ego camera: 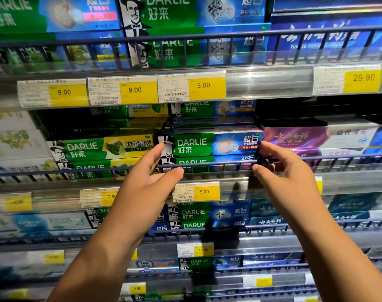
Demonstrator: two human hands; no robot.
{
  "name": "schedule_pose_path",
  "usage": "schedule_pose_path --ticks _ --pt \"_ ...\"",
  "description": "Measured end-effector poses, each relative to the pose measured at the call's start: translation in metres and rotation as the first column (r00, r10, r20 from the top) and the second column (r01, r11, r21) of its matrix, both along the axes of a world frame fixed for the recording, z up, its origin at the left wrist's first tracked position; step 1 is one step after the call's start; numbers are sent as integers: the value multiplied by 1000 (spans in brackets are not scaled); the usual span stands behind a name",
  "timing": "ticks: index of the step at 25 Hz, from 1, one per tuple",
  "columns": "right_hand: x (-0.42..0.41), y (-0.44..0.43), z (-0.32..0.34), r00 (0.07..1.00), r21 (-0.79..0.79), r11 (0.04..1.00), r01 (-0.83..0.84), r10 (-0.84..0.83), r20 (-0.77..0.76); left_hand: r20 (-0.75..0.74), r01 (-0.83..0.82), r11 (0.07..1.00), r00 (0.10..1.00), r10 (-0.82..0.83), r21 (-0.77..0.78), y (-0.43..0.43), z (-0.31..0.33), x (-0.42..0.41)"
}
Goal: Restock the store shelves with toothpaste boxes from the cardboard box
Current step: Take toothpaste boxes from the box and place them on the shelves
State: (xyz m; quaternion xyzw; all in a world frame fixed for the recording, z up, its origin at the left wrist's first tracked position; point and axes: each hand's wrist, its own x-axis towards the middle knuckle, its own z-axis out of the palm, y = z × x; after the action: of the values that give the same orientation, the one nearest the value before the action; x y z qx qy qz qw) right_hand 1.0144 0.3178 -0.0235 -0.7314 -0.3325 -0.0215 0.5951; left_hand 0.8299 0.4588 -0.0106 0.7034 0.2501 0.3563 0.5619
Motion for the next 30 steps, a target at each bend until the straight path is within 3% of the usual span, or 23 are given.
schedule_pose_path --ticks 20,30 --pt "-8 0 3 998 -63 997 43 -40 53 18 -80 995 997 79 66 -7 0 -7" --pt "-9 4 2 998 -49 997 52 -50 32 -52 -74 991 995 80 109 0 -3 -8"
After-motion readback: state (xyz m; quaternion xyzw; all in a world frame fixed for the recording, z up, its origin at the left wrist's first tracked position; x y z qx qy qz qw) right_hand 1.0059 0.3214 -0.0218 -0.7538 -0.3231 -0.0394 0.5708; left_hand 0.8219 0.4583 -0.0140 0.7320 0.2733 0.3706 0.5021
